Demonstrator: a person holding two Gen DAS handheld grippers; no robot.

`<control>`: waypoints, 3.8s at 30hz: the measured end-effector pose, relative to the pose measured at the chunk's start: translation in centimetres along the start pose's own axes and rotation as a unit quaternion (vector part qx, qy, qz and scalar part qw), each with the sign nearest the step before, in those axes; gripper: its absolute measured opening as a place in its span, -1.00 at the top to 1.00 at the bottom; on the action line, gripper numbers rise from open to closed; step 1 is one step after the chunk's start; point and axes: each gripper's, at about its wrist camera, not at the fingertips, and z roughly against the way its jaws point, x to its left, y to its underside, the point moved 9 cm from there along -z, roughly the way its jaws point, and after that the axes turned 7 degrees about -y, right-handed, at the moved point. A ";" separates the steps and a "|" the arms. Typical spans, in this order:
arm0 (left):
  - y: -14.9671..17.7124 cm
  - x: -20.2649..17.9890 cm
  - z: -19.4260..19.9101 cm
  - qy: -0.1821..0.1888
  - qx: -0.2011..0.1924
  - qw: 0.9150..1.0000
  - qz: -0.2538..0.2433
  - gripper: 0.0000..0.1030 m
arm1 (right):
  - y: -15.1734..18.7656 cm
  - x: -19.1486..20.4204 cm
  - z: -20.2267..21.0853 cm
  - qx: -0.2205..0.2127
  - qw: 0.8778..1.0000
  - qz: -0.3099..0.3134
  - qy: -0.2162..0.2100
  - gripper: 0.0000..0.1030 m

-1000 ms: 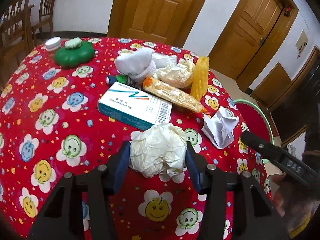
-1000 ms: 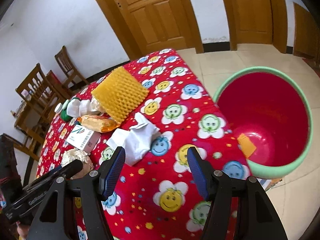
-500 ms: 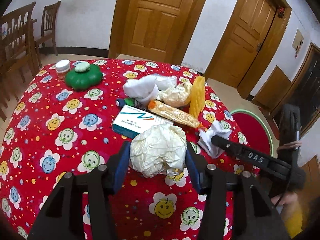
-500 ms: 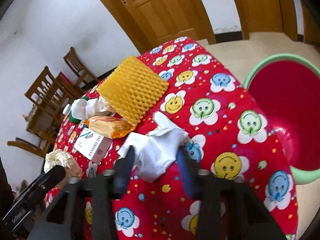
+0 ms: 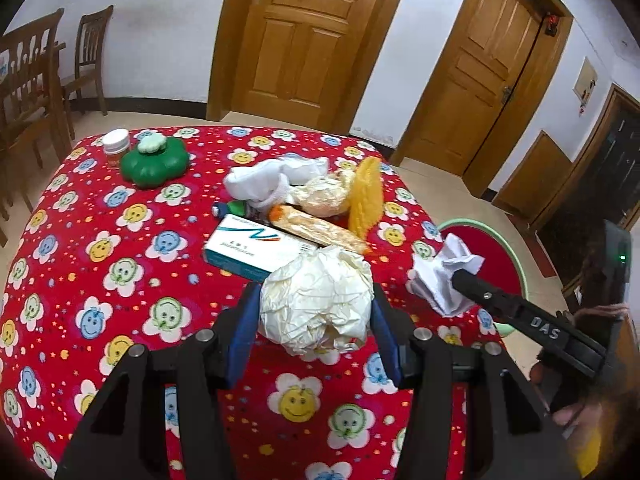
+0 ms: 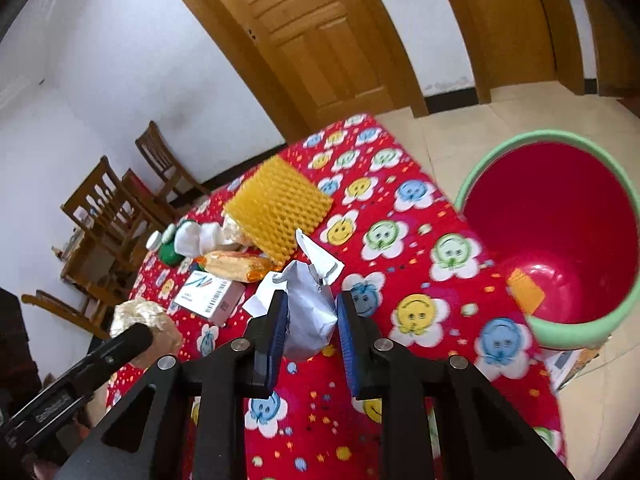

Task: Collect trash
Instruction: 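Carry paper ball and tissue over the bin and release both, then grasp the white medicine box with the left tool while the right grasps another yellow foam net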

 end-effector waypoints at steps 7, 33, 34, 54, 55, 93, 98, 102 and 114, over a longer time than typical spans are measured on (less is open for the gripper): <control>-0.6 -3.1 -0.3 0.019 0.002 1.000 -0.024 -0.03 | -0.8 -1.1 4.0 -0.040 0.999 -0.002 0.020 0.51; -1.3 -22.8 -9.0 0.094 0.033 0.979 -0.177 -0.05 | -2.8 -16.4 9.7 -0.090 0.983 -0.097 0.131 0.50; -1.3 -23.4 -9.5 0.099 0.036 0.978 -0.181 -0.06 | -2.7 -16.7 9.7 -0.088 0.982 -0.099 0.133 0.50; -0.7 -26.5 -11.7 0.110 0.050 0.974 -0.192 -0.21 | -2.4 -20.3 9.5 -0.081 0.979 -0.129 0.136 0.27; -0.8 -26.4 -11.4 0.113 0.052 0.974 -0.188 -0.21 | -2.4 -20.3 9.5 -0.081 0.979 -0.128 0.135 0.27; -0.5 -2.3 -8.9 -0.026 0.084 0.996 0.029 -0.20 | -2.0 -10.0 7.7 -0.056 0.994 -0.053 0.082 0.12; -0.2 1.7 -8.3 -0.070 0.082 0.993 0.047 -0.20 | -2.1 -8.8 6.7 -0.044 0.995 -0.038 0.075 0.12; -0.3 5.2 -7.9 -0.101 0.078 0.990 0.066 -0.20 | -2.2 -7.8 5.9 -0.036 0.997 -0.026 0.067 0.12; -3.0 9.2 -7.3 -0.151 0.050 0.982 0.100 -0.20 | -2.0 -5.2 2.7 -0.002 0.999 -0.004 0.051 0.12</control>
